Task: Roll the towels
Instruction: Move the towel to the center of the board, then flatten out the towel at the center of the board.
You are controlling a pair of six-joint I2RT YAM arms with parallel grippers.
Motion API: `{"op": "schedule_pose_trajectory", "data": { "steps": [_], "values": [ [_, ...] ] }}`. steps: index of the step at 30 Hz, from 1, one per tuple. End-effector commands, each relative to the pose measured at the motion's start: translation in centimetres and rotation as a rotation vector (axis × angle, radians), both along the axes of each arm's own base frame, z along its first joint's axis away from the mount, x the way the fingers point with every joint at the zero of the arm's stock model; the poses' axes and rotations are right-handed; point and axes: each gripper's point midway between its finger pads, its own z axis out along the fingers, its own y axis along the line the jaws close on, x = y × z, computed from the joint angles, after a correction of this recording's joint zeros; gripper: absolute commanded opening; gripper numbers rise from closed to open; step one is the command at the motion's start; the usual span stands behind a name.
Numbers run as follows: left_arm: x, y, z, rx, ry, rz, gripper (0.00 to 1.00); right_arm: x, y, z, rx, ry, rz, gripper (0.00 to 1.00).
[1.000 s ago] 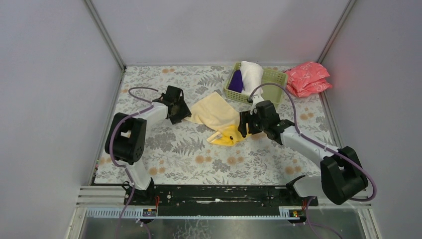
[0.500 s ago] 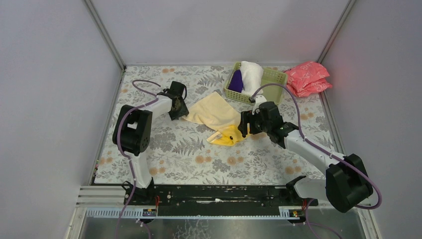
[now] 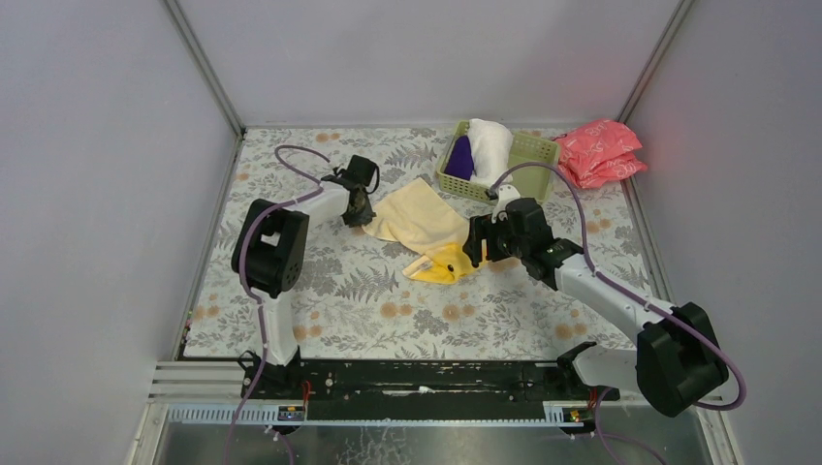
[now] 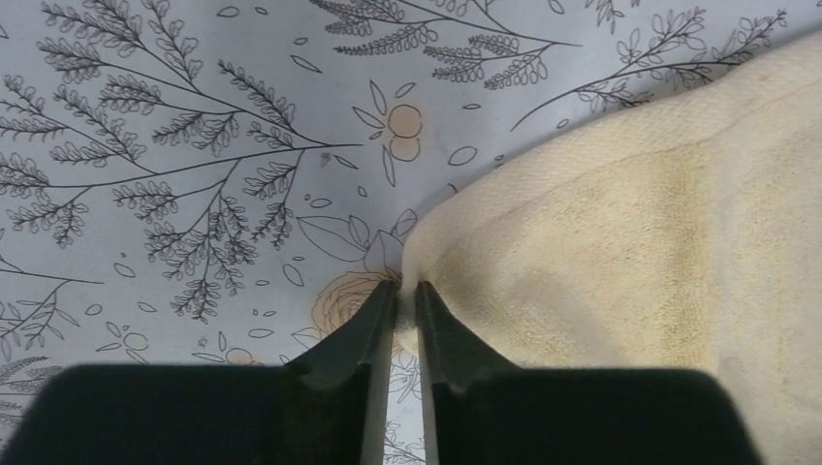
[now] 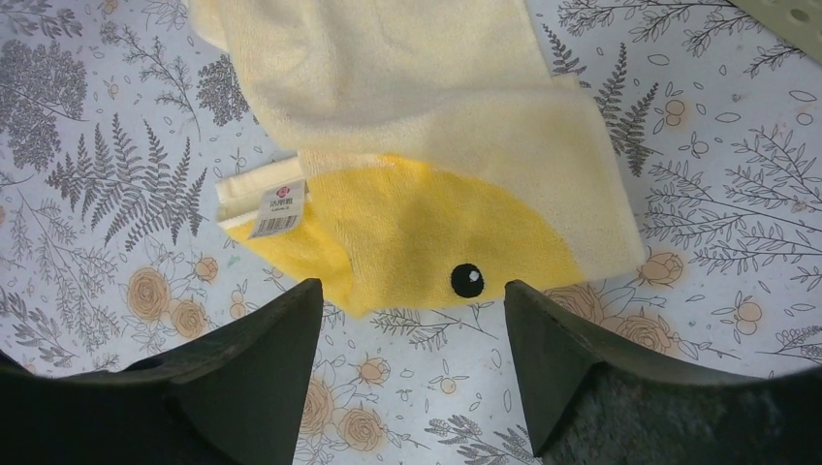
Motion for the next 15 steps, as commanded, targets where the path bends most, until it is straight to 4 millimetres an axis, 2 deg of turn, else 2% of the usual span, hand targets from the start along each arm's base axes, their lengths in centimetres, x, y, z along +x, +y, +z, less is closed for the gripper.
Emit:
{"op": "schedule_pose_trajectory", "data": {
  "steps": [1, 4, 8, 9, 10, 11, 15],
  "values": [
    [-6.0, -0.3, -4.8, 0.017, 0.236, -0.041, 0.01, 0.2, 1.6, 1.0, 0.043, -0.017, 0.042, 0.76],
    [-6.2, 0.3, -2.4, 0.011, 0.171, -0.014, 0.0, -0.3, 2.6, 0.4, 0.045, 0.013, 0.074, 0.76],
    [-7.4, 1.7, 2.3, -0.031, 0.074, 0.035, 0.0, -1.0, 4.2, -0.9, 0.029, 0.08, 0.106, 0.77],
    [-8.1, 2.1, 2.5, -0.033, 0.079, 0.05, 0.0, -1.2, 4.7, -1.2, 0.027, 0.096, 0.113, 0.76],
    [-8.5, 2.4, 3.8, -0.055, 0.047, 0.067, 0.0, -1.4, 5.1, -1.5, 0.024, 0.106, 0.124, 0.77],
    [-9.2, 2.7, 4.3, -0.066, 0.037, 0.082, 0.0, -1.8, 5.8, -1.8, 0.02, 0.118, 0.14, 0.77],
    [-10.5, 3.5, 7.2, -0.096, -0.02, 0.098, 0.0, -3.4, 8.3, -3.3, -0.024, 0.166, 0.21, 0.77]
  ]
}}
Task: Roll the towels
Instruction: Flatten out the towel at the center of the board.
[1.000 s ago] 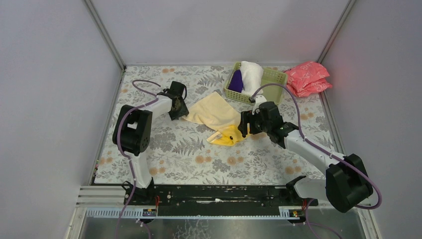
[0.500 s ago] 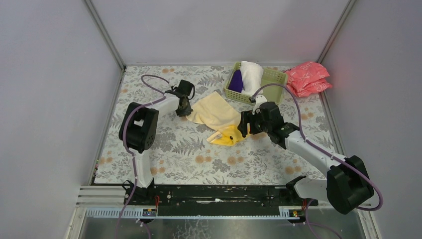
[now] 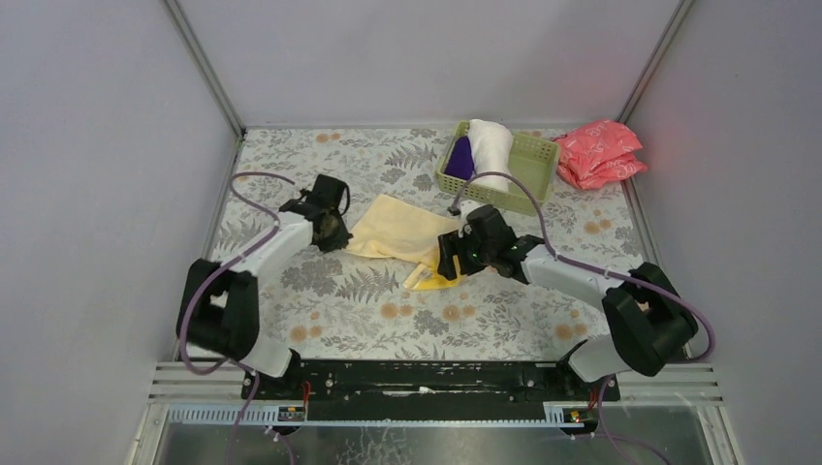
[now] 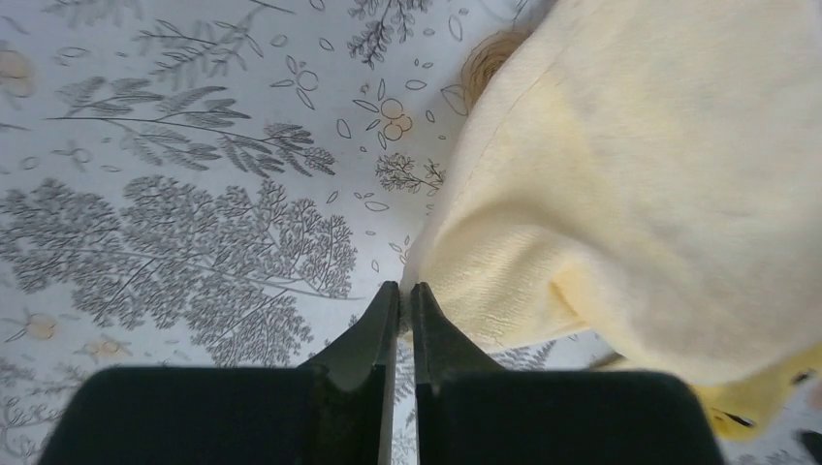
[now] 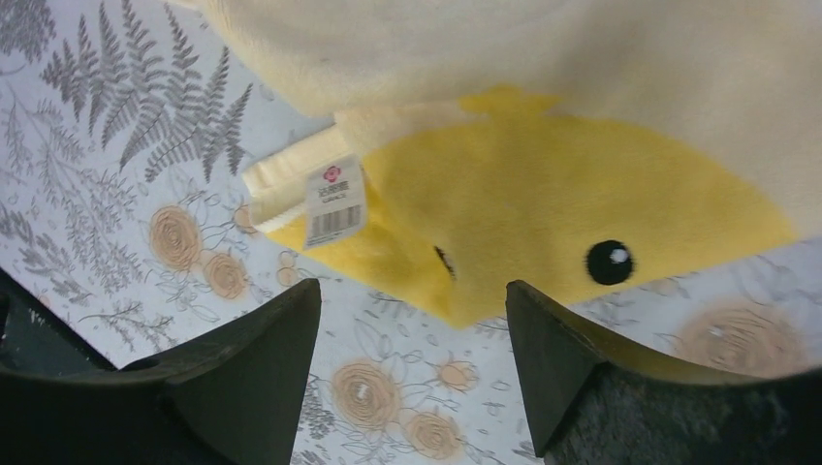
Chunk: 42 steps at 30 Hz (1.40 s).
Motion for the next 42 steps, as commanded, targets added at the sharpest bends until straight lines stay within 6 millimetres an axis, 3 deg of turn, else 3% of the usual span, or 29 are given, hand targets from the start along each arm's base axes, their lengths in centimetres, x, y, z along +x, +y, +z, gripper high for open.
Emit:
{"op": "schedule_pose_trajectory", "data": {
  "steps": [1, 7, 10, 15, 19, 22, 25, 28, 31, 38, 42],
  "values": [
    [-1.4, 0.8, 3.1, -0.029, -0.046, 0.037, 0.0, -1.2, 3.9, 0.5, 0.0, 0.014, 0.087, 0.77],
    [-2.5, 1.8, 5.5, -0.016, -0.094, 0.033, 0.0, -1.6, 5.8, -1.4, -0.084, 0.007, 0.068, 0.78],
    [-2.4, 2.6, 6.8, 0.003, -0.121, 0.04, 0.0, -0.7, 5.0, -2.8, -0.149, 0.012, 0.013, 0.77],
    [-1.9, 4.5, 8.9, 0.061, -0.17, 0.069, 0.0, 0.8, 0.8, -4.9, -0.35, -0.026, -0.076, 0.66],
    [-1.8, 5.8, 10.2, 0.086, -0.205, 0.081, 0.0, 2.9, -4.2, -5.5, -0.366, 0.036, -0.211, 0.54],
    [-1.8, 6.5, 10.5, 0.109, -0.216, 0.085, 0.0, 5.0, -8.2, -4.4, -0.385, 0.042, -0.344, 0.57],
    [-1.8, 6.4, 10.2, 0.109, -0.215, 0.068, 0.0, 7.0, -9.9, -0.9, -0.394, -0.043, -0.405, 0.62],
    [-1.7, 5.8, 9.7, 0.076, -0.211, 0.049, 0.0, 7.4, -7.6, 2.1, -0.277, -0.092, -0.325, 0.65],
    [-1.7, 5.1, 9.2, 0.043, -0.199, 0.038, 0.0, 5.9, -4.0, 3.2, -0.149, -0.085, -0.173, 0.69],
    [-1.6, 5.3, 9.5, 0.051, -0.211, 0.034, 0.0, -0.1, 0.7, 0.7, -0.096, -0.006, -0.005, 0.68],
    [-1.7, 5.4, 8.9, 0.057, -0.196, 0.036, 0.0, -2.1, 0.6, -1.2, -0.129, 0.03, -0.015, 0.68]
  ]
}}
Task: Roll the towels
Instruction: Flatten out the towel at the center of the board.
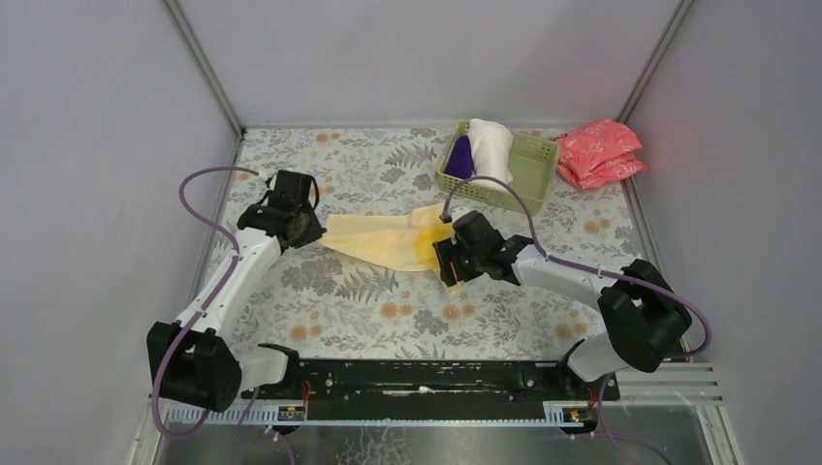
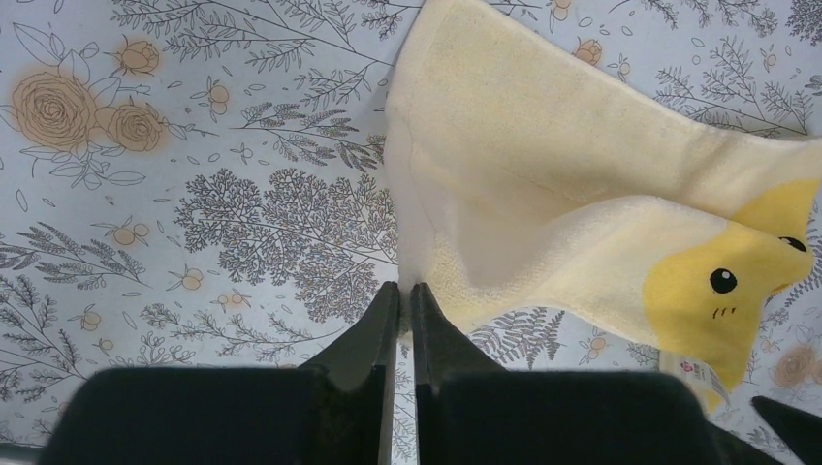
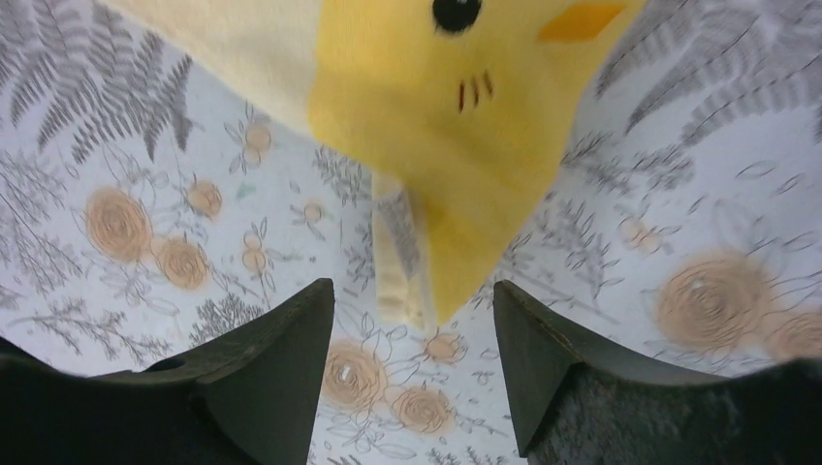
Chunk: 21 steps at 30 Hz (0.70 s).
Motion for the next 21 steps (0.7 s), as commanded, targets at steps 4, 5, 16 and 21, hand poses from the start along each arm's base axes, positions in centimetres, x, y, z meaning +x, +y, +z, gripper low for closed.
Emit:
{"op": "schedule_pose_trajectory", "data": {
  "steps": [4, 5, 16, 21],
  "values": [
    [0.5, 0.6, -0.3, 0.007, -0.014, 0.003, 0.0, -2.1, -1.4, -3.0, -0.047, 0.047, -0.091, 0.68],
    [0.5, 0.6, -0.2, 0.007, -0.018, 0.005, 0.0, -2.1, -1.7, -3.5, -0.057, 0.046, -0.1, 0.67],
    [2.6, 1.4, 2.0, -0.034, -0.061, 0.054, 0.0, 0.9, -2.6, -3.3, -0.166, -0.047, -0.14, 0.15],
    [5.0, 1.7, 6.6, -0.063, -0.155, 0.072, 0.0, 4.3, -5.9, 3.5, -0.3, -0.247, -0.223, 0.0]
  ]
}}
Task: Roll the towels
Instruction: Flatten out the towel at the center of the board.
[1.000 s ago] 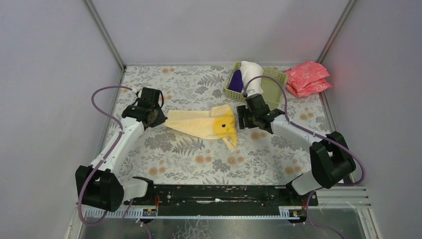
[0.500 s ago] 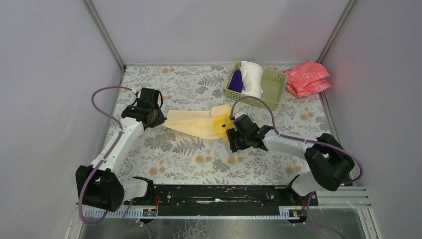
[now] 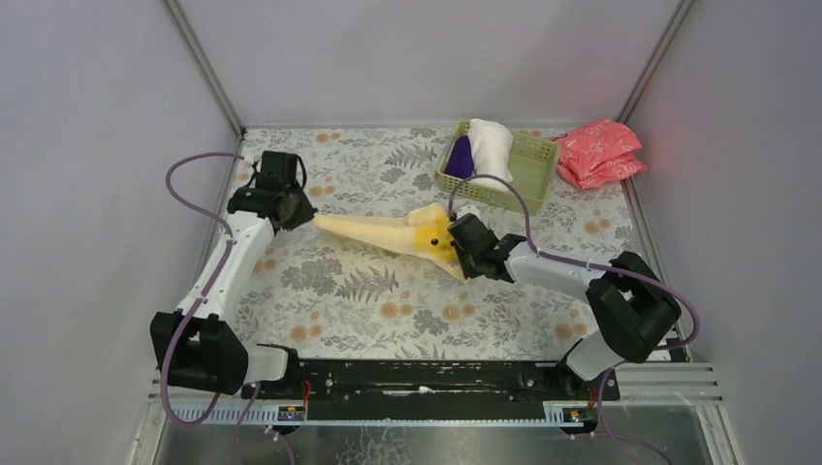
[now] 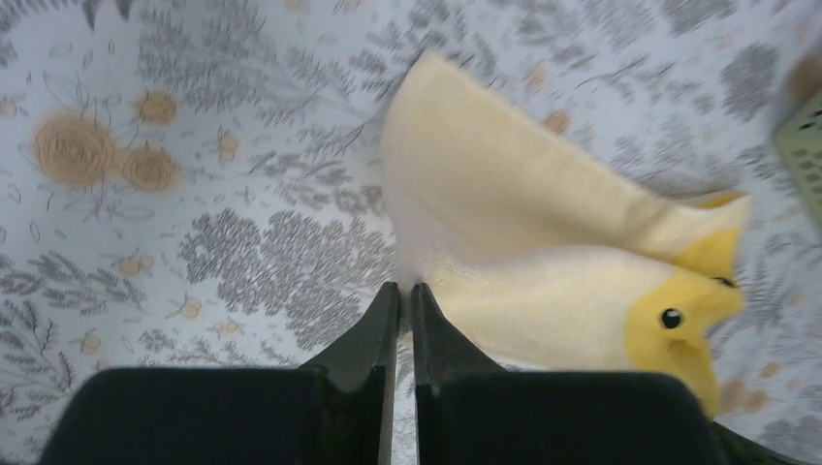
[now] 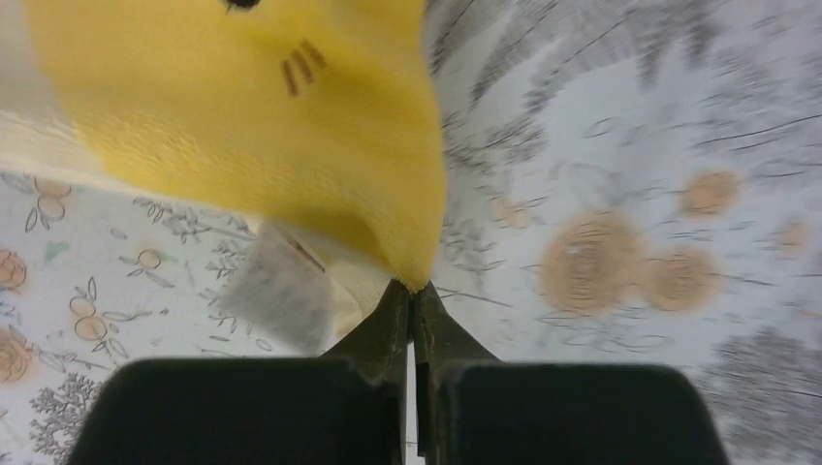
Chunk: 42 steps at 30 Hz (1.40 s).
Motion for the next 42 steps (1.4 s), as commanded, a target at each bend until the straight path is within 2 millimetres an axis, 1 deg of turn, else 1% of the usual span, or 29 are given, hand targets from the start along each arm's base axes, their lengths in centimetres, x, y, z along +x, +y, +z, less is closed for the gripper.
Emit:
{"op": "schedule_pose_trajectory", "data": {
  "steps": [1, 4, 6, 8, 10, 12, 15, 17, 19, 21, 23, 24, 26, 28, 31, 32, 33, 34, 35, 37, 40, 42],
  "values": [
    [3.3, 0.3, 6.6, -0.029, -0.171, 0.019, 0.0, 4.7, -3.3, 9.3, -0.141, -0.28, -0.089, 0.0],
    [3.8, 0.7, 10.6, -0.028, -0.249, 0.028, 0.0, 5.1, -4.8, 14.7, -0.181, -0.378, -0.089, 0.0],
    [3.5, 0.8, 13.4, -0.033, -0.305, 0.028, 0.0, 4.5, -5.5, 18.1, -0.179, -0.417, -0.055, 0.0],
    [2.6, 0.7, 15.9, -0.044, -0.359, 0.021, 0.0, 3.5, -5.6, 20.9, -0.132, -0.445, -0.01, 0.0],
    [1.2, 0.5, 18.1, -0.064, -0.41, 0.012, 0.0, 2.1, -5.4, 23.4, -0.059, -0.463, 0.05, 0.0],
    [-0.7, 0.5, 20.1, -0.076, -0.457, 0.012, 0.0, 0.4, -5.3, 25.6, 0.015, -0.485, 0.11, 0.0],
    [-3.5, 0.9, 22.5, -0.08, -0.52, 0.023, 0.0, -2.3, -5.3, 28.3, 0.103, -0.51, 0.204, 0.0],
    [-4.9, 1.0, 23.0, -0.083, -0.529, 0.02, 0.0, -4.0, -5.3, 29.2, 0.142, -0.497, 0.267, 0.0],
    [-6.0, 0.8, 22.5, -0.09, -0.511, 0.011, 0.0, -5.5, -5.0, 29.4, 0.172, -0.454, 0.32, 0.0],
    [-6.6, 0.5, 21.3, -0.101, -0.477, -0.008, 0.0, -6.6, -4.7, 28.5, 0.174, -0.379, 0.363, 0.0],
    [-6.9, 0.5, 19.8, -0.095, -0.441, -0.011, 0.0, -7.3, -4.5, 26.9, 0.15, -0.286, 0.389, 0.0],
    [-6.8, 0.7, 19.0, -0.085, -0.418, -0.006, 0.0, -7.4, -4.3, 25.9, 0.131, -0.246, 0.396, 0.0],
    [-6.3, 1.2, 17.0, -0.059, -0.367, 0.017, 0.0, -6.5, -4.3, 23.6, 0.064, -0.181, 0.379, 0.0],
    [-5.1, 1.3, 15.0, -0.047, -0.33, 0.031, 0.0, -4.9, -4.5, 21.3, -0.024, -0.153, 0.345, 0.0],
    [-2.4, 1.6, 11.0, -0.035, -0.259, 0.071, 0.0, -1.8, -4.4, 17.7, -0.16, -0.135, 0.312, 0.0],
    [-1.4, 1.7, 9.5, -0.031, -0.236, 0.089, 0.0, -0.5, -4.4, 16.2, -0.203, -0.132, 0.299, 0.0],
    [-0.2, 1.7, 7.7, -0.027, -0.2, 0.107, 0.0, 1.1, -4.6, 14.8, -0.25, -0.141, 0.265, 0.0],
    [0.8, 1.7, 6.6, -0.03, -0.194, 0.119, 0.0, 2.7, -5.1, 13.6, -0.297, -0.139, 0.222, 0.0],
    [2.1, 1.7, 4.5, -0.026, -0.151, 0.133, 0.0, 3.9, -5.3, 12.0, -0.322, -0.113, 0.199, 0.0],
    [4.4, 1.8, 1.7, -0.016, -0.112, 0.163, 0.0, 6.3, -5.6, 9.8, -0.345, -0.061, 0.155, 0.0],
    [7.6, 1.6, -2.1, -0.038, -0.063, 0.177, 0.0, 9.4, -5.9, 6.8, -0.382, -0.04, 0.134, 0.0],
    [9.9, 1.3, -4.0, -0.058, -0.052, 0.191, 0.0, 11.2, -6.1, 6.2, -0.389, -0.073, 0.11, 0.0]
  ]
}}
